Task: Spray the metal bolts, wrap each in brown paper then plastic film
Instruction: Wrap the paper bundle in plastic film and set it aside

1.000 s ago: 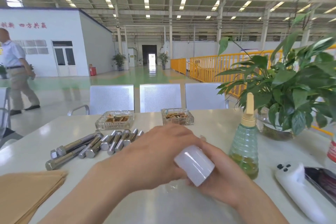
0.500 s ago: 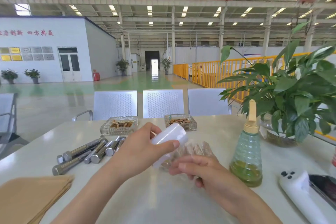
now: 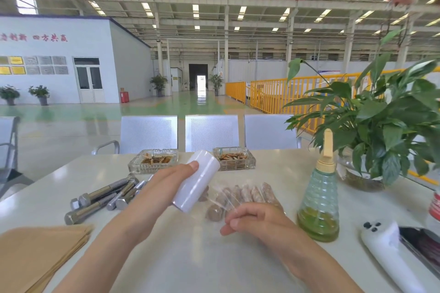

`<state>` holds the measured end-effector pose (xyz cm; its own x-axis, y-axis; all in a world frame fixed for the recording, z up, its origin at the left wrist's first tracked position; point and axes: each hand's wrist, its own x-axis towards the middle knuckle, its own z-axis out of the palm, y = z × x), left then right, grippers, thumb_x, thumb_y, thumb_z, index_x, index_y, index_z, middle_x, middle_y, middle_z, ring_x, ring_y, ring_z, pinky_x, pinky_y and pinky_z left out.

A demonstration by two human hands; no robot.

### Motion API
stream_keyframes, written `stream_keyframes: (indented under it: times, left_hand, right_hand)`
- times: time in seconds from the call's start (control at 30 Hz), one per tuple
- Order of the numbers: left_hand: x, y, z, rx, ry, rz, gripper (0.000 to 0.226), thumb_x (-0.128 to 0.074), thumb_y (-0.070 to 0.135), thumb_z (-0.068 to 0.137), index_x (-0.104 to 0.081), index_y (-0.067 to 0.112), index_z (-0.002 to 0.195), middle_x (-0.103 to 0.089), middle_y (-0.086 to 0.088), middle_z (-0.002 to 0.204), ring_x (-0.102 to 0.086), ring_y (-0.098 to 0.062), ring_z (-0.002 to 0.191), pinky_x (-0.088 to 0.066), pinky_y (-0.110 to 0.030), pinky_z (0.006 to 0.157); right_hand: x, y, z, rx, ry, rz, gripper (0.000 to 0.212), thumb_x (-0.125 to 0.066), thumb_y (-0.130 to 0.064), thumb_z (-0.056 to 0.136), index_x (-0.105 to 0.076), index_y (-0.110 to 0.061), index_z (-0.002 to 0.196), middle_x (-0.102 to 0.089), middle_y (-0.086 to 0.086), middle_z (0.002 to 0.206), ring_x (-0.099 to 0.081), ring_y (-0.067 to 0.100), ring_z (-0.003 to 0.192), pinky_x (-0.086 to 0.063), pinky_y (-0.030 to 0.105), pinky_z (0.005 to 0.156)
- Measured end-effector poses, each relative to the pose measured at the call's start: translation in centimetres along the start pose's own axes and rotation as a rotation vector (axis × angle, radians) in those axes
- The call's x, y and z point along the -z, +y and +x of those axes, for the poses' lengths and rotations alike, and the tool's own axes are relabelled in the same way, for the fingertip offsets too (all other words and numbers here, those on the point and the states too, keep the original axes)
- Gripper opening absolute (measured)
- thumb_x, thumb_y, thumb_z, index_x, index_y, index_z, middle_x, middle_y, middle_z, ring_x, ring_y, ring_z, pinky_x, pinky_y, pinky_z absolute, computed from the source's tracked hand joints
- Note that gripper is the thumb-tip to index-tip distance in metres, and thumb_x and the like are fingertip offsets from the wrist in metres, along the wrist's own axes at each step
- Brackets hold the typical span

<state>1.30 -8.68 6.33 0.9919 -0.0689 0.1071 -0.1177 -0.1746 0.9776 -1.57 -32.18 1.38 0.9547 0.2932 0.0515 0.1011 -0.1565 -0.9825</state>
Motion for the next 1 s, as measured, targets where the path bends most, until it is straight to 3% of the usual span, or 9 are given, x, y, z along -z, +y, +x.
stream_keyframes:
  times: [0.1,0.2,0.33,0.47,0.57,0.67,0.77,0.87,1.0]
  left_hand:
    - [1.0,1.1,-0.4,-0.046,-0.053,-0.137,0.057,-0.072,0.06,0.073,-0.075,0.022,0.115,-0.077,-0.009,0.109,-0.075,-0.025,0.093,-0.061,-0.04,0.085]
    - [1.7,1.8,-0.5,0.001,-0.014,-0.219,0.041,-0.066,0.048,0.09,-0.071,0.018,0.116,-0.078,-0.014,0.103,-0.075,-0.023,0.074,-0.057,-0.026,0.055]
    - [2.8,0.4,-0.6,0.162,0.013,-0.12,0.04,-0.051,0.05,0.098,-0.068,0.019,0.118,-0.078,-0.015,0.1,-0.073,-0.019,0.072,-0.051,-0.033,0.071]
    - [3.4,-2.5,-1.2,0.332,0.093,-0.023,0.037,-0.058,0.05,0.098,-0.064,0.021,0.119,-0.078,-0.013,0.101,-0.075,-0.021,0.077,-0.051,-0.029,0.061]
    - [3.9,-4.6,-1.6,0.339,0.245,0.149,0.037,-0.061,0.052,0.097,-0.063,0.018,0.113,-0.071,-0.009,0.104,-0.07,-0.026,0.092,-0.056,-0.036,0.08]
    - [4.3,-5.4,-2.2,0.335,0.228,0.353,0.035,-0.046,0.051,0.103,-0.063,0.021,0.099,-0.07,-0.005,0.106,-0.067,-0.026,0.102,-0.051,-0.043,0.101]
    - [4.5,-5.4,-2.4,0.288,0.252,0.687,0.037,-0.039,0.051,0.104,-0.064,0.024,0.113,-0.064,-0.002,0.115,-0.059,-0.027,0.112,-0.044,-0.033,0.096]
    - [5.2,-5.2,-2.6,0.25,0.282,0.885,0.039,-0.049,0.057,0.098,-0.061,0.032,0.125,-0.067,0.001,0.122,-0.059,-0.024,0.117,-0.043,-0.029,0.091]
    - [8.2,-4.2,-3.5,0.227,0.39,1.063,0.042,-0.051,0.02,0.09,-0.061,0.042,0.125,-0.061,0.001,0.126,-0.058,-0.026,0.116,-0.046,-0.032,0.09]
  right_hand:
    - [0.2,0.0,0.1,0.093,0.056,0.016,0.025,-0.073,-0.042,0.084,-0.076,-0.018,0.092,-0.079,0.001,0.092,-0.071,0.013,0.095,-0.046,0.032,0.097]
    - [0.6,0.1,0.3,0.132,0.027,0.218,0.027,-0.078,-0.031,0.086,-0.075,-0.005,0.091,-0.069,0.01,0.082,-0.063,0.022,0.071,-0.054,0.028,0.076]
    - [0.7,0.0,0.5,-0.018,0.004,0.484,0.012,-0.078,-0.022,0.085,-0.075,-0.011,0.082,-0.059,0.007,0.072,-0.054,0.02,0.058,-0.049,0.03,0.06]
    - [0.3,0.1,0.6,-0.214,0.054,0.518,0.005,-0.076,-0.012,0.087,-0.076,-0.008,0.084,-0.059,0.006,0.066,-0.057,0.017,0.051,-0.051,0.028,0.048]
    - [0.2,0.6,0.8,-0.285,0.13,0.475,0.003,-0.07,-0.003,0.092,-0.071,-0.001,0.094,-0.058,0.007,0.063,-0.058,0.017,0.047,-0.048,0.026,0.041]
    - [0.2,0.9,1.1,-0.29,0.194,0.383,0.002,-0.07,-0.002,0.093,-0.069,-0.001,0.092,-0.057,0.005,0.059,-0.052,0.014,0.044,-0.045,0.024,0.039]
    - [-0.2,1.5,1.4,-0.292,0.247,0.333,0.004,-0.065,-0.003,0.097,-0.067,-0.006,0.095,-0.054,0.002,0.06,-0.043,0.008,0.041,-0.039,0.02,0.037]
    - [-0.7,2.1,1.6,-0.274,0.335,0.219,0.006,-0.062,-0.005,0.099,-0.068,-0.004,0.1,-0.051,0.001,0.063,-0.039,0.007,0.039,-0.037,0.019,0.037]
    - [-0.9,1.8,1.2,-0.263,0.316,0.177,0.006,-0.064,-0.004,0.097,-0.069,-0.004,0.099,-0.061,0.003,0.062,-0.037,0.008,0.039,-0.029,0.018,0.036]
